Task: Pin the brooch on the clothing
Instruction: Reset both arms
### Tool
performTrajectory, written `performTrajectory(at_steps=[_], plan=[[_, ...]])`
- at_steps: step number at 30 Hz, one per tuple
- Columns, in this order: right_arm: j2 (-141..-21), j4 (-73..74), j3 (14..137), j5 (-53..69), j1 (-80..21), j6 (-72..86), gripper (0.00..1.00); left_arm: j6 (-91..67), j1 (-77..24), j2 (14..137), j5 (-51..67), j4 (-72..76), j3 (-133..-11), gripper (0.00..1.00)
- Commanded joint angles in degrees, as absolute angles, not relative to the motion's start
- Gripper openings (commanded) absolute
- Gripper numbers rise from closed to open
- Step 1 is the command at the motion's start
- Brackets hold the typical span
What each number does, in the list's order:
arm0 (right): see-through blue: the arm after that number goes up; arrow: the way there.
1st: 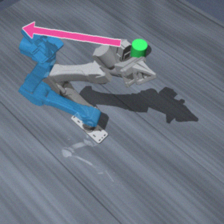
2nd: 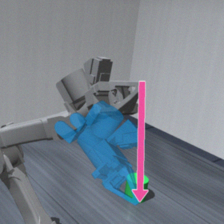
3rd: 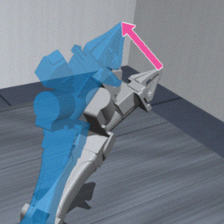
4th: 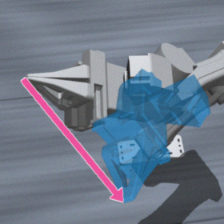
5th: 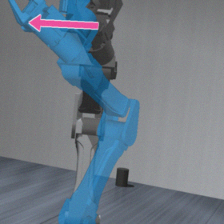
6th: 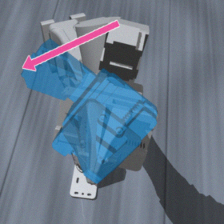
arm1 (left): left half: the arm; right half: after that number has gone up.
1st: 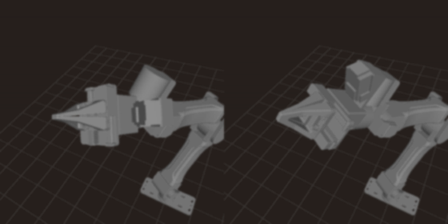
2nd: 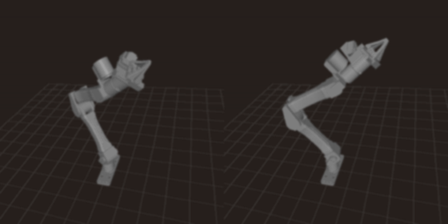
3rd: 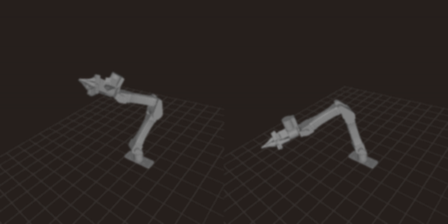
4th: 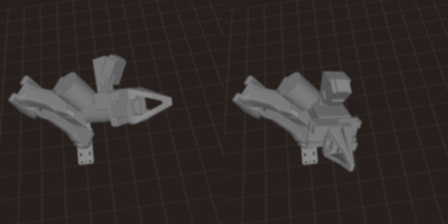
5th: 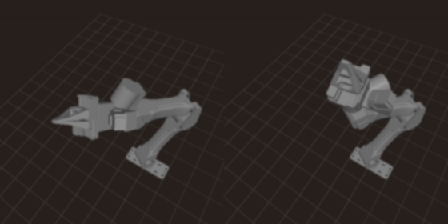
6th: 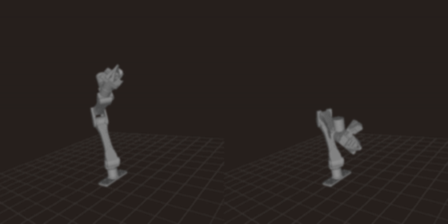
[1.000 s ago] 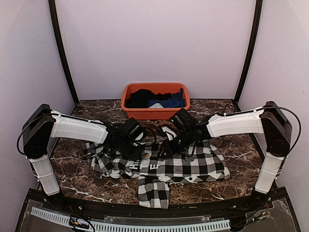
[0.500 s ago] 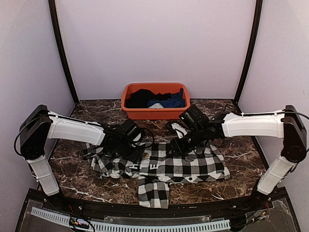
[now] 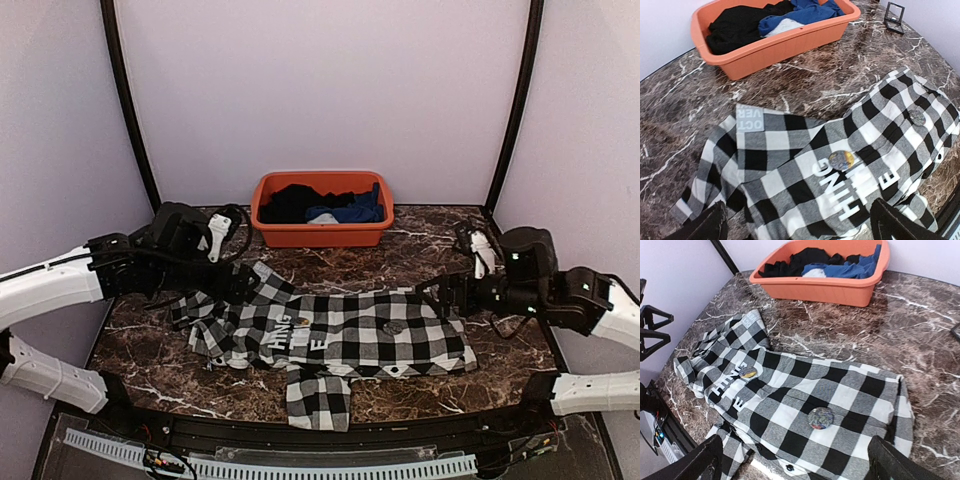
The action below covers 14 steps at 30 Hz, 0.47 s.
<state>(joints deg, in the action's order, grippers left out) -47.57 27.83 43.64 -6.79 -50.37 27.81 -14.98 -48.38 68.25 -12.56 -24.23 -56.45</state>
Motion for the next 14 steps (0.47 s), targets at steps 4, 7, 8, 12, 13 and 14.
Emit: performTrajectory(at_steps=[4, 7, 8, 12, 13, 14], plan=[[-28.55, 30.46, 38.67, -21.5, -50.71, 30.43, 0.99, -16.45, -47.18, 55.66, -22.7, -32.14, -47.6, 0.99], [-25.85, 29.3, 37.6, -21.56, -50.73, 29.65, 0.99, -15.86, -46.75, 50.22, -23.58, -29.53, -43.32, 0.99], [-25.8, 29.11, 37.58, -21.39, -50.71, 29.39, 0.98, -15.7, -46.62, 49.24, -23.45, -28.21, -42.89, 0.99], [-27.84, 30.13, 38.79, -21.88, -50.71, 28.82, 0.98, -14.31, -45.82, 46.01, -23.67, -27.48, -42.7, 0.99], [-28.34, 30.3, 39.18, -22.02, -50.71, 28.72, 0.99, -13.97, -45.58, 45.96, -23.79, -28.36, -43.35, 0.99], [-28.8, 30.33, 39.46, -21.77, -50.71, 28.3, 0.99, -13.25, -45.47, 46.05, -23.9, -28.95, -43.78, 0.99]])
